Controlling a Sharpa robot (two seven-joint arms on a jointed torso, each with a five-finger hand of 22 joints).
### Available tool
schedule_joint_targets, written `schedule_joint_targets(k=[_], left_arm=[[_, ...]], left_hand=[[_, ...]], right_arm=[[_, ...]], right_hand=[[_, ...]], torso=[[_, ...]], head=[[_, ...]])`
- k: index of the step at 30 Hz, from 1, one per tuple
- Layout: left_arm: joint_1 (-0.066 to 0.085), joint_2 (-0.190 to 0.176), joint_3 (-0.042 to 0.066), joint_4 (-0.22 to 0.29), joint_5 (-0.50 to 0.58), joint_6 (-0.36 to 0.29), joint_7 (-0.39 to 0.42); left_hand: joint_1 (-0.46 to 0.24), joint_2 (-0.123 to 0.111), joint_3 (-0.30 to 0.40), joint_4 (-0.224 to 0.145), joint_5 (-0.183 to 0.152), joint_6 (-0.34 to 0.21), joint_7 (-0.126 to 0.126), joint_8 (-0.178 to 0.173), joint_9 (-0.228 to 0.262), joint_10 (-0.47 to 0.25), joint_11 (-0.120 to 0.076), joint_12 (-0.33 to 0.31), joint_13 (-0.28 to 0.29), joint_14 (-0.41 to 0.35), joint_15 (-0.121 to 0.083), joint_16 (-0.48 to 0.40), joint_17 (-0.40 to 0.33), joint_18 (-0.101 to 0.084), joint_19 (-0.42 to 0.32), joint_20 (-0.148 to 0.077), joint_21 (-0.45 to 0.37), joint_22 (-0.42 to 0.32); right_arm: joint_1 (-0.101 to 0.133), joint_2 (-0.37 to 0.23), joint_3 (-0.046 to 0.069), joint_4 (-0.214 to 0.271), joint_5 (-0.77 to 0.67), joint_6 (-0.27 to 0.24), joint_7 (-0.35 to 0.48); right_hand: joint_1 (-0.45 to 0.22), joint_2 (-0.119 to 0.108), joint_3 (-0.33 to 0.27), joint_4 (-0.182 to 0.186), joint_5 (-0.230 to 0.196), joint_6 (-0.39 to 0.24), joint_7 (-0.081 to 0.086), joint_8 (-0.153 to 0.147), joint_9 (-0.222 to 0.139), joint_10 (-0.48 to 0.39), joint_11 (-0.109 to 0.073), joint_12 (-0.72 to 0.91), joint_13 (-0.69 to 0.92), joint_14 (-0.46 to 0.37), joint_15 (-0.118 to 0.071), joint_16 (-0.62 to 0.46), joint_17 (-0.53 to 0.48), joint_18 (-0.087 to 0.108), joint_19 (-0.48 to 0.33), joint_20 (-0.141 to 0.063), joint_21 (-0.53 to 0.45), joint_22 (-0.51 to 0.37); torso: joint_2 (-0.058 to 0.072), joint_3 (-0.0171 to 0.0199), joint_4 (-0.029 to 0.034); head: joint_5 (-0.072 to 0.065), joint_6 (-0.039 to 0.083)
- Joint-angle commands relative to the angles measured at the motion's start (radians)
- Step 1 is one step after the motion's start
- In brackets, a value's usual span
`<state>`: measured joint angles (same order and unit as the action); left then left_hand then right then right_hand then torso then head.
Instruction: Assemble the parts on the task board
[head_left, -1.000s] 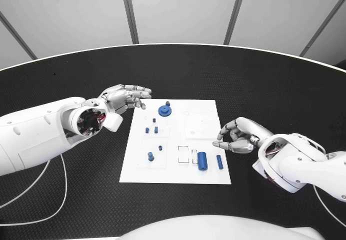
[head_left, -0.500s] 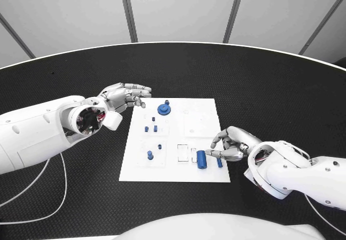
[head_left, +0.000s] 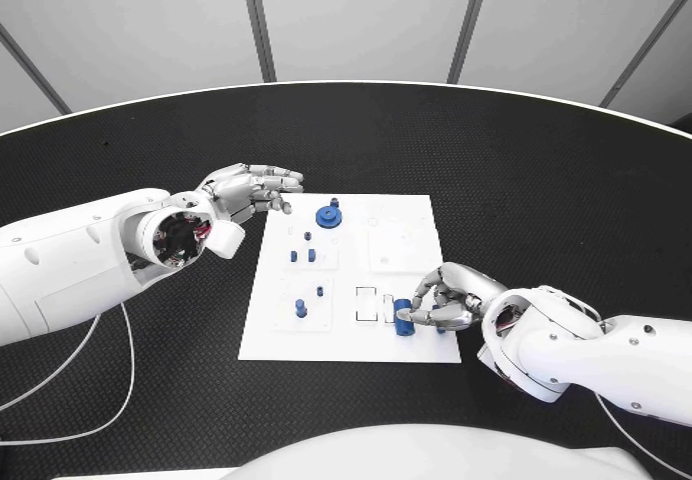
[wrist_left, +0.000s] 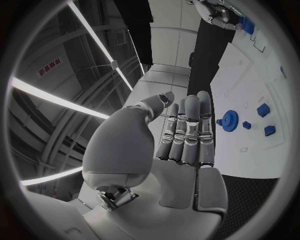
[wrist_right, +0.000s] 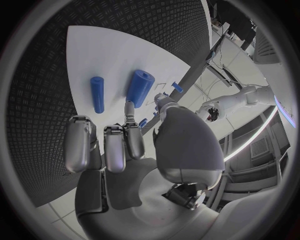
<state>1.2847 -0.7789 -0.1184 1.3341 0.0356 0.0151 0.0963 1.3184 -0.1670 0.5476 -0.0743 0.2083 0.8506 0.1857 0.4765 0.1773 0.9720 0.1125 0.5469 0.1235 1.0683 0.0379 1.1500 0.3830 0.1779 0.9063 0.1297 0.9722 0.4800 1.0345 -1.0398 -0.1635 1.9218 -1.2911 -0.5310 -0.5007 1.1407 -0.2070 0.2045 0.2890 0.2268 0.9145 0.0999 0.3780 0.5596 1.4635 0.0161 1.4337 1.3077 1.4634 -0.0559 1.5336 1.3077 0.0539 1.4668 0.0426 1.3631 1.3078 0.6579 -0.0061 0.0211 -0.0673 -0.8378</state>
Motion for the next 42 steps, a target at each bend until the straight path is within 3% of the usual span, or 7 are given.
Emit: schedule_joint_targets(k=[1, 18, 23, 26, 34, 42], left_arm=[[0.000, -0.001, 0.000, 0.000, 0.000, 0.000, 0.000], [0.000, -0.002, 0.000, 0.001, 0.000, 0.002, -0.004], [0.000, -0.003, 0.000, 0.001, 0.000, 0.002, -0.005], [0.000, -0.004, 0.000, 0.001, 0.000, 0.002, -0.006], [0.000, -0.006, 0.000, 0.002, 0.000, 0.002, -0.007], [0.000, -0.007, 0.000, 0.003, 0.000, 0.003, -0.009]], left_hand=[[-0.003, 0.009, -0.006, -0.002, 0.002, -0.005, -0.002, 0.000, 0.000, -0.009, 0.001, 0.004, 0.001, -0.007, 0.002, 0.001, -0.002, 0.007, 0.004, 0.002, -0.005, -0.001], [-0.004, 0.009, -0.006, -0.001, 0.002, -0.005, -0.002, 0.000, 0.000, -0.009, 0.001, 0.005, 0.001, -0.007, 0.002, 0.001, -0.002, 0.007, 0.004, 0.002, -0.005, -0.001], [-0.004, 0.009, -0.006, -0.001, 0.002, -0.005, -0.002, 0.000, 0.000, -0.009, 0.001, 0.005, 0.001, -0.007, 0.002, 0.001, -0.002, 0.007, 0.004, 0.002, -0.005, -0.001], [-0.004, 0.009, -0.006, -0.001, 0.002, -0.005, -0.002, 0.000, 0.000, -0.009, 0.001, 0.005, 0.001, -0.007, 0.002, 0.001, -0.002, 0.007, 0.004, 0.002, -0.005, -0.001], [-0.004, 0.009, -0.006, -0.001, 0.002, -0.005, -0.002, 0.000, 0.000, -0.009, 0.001, 0.005, 0.001, -0.007, 0.002, 0.001, -0.002, 0.007, 0.004, 0.002, -0.005, -0.001], [-0.004, 0.009, -0.006, -0.001, 0.002, -0.005, -0.002, 0.000, 0.000, -0.009, 0.001, 0.005, 0.001, -0.007, 0.002, 0.001, -0.002, 0.007, 0.004, 0.002, -0.005, -0.001]], right_arm=[[-0.003, 0.006, 0.000, -0.004, 0.000, 0.017, -0.005], [-0.014, 0.034, 0.000, -0.033, -0.032, 0.047, -0.032], [-0.014, 0.038, 0.000, -0.039, -0.061, 0.047, -0.039], [-0.014, 0.039, 0.000, -0.043, -0.073, 0.048, -0.041], [-0.015, 0.040, 0.000, -0.042, -0.081, 0.054, -0.042], [-0.015, 0.031, 0.000, -0.032, -0.100, 0.052, -0.047]], right_hand=[[-0.015, 0.003, -0.015, 0.001, 0.003, -0.001, -0.002, 0.003, -0.001, 0.018, 0.002, 0.003, 0.141, 0.094, 0.002, 0.006, 0.193, -0.006, 0.055, 0.002, 0.004, 0.111], [-0.006, 0.014, -0.027, -0.003, 0.007, 0.001, -0.004, 0.009, 0.002, 0.016, 0.001, 0.000, 0.139, 0.094, 0.001, 0.007, 0.195, -0.007, 0.056, 0.002, 0.008, 0.115], [0.017, 0.023, -0.028, -0.008, 0.010, 0.000, -0.004, 0.012, 0.004, 0.016, 0.000, -0.001, 0.140, 0.094, 0.000, 0.007, 0.196, -0.007, 0.056, 0.001, 0.010, 0.117], [0.065, 0.034, -0.017, -0.023, 0.003, -0.001, -0.004, 0.014, 0.005, 0.017, 0.000, 0.000, 0.142, 0.094, 0.000, 0.008, 0.197, -0.008, 0.056, 0.001, 0.013, 0.120], [0.129, 0.035, 0.024, -0.052, 0.011, -0.001, -0.002, 0.010, 0.000, 0.018, 0.001, 0.001, 0.146, 0.095, 0.001, 0.010, 0.201, -0.010, 0.057, 0.002, 0.019, 0.127], [0.154, 0.011, 0.114, -0.071, 0.122, 0.010, -0.002, 0.000, -0.014, 0.018, 0.000, -0.001, 0.148, 0.095, 0.001, 0.011, 0.203, -0.011, 0.058, 0.001, 0.024, 0.133]], torso=[[0.001, -0.0013, 0.0004], [0.002, 0.0002, -0.0002], [0.001, -0.0001, 0.0000], [0.002, 0.0000, -0.0006], [0.001, 0.0004, -0.0007], [0.001, 0.0001, 0.0001]], head=[[0.000, -0.002], [0.003, -0.005], [0.004, -0.005], [0.003, -0.007], [0.002, -0.006], [0.001, -0.005]])
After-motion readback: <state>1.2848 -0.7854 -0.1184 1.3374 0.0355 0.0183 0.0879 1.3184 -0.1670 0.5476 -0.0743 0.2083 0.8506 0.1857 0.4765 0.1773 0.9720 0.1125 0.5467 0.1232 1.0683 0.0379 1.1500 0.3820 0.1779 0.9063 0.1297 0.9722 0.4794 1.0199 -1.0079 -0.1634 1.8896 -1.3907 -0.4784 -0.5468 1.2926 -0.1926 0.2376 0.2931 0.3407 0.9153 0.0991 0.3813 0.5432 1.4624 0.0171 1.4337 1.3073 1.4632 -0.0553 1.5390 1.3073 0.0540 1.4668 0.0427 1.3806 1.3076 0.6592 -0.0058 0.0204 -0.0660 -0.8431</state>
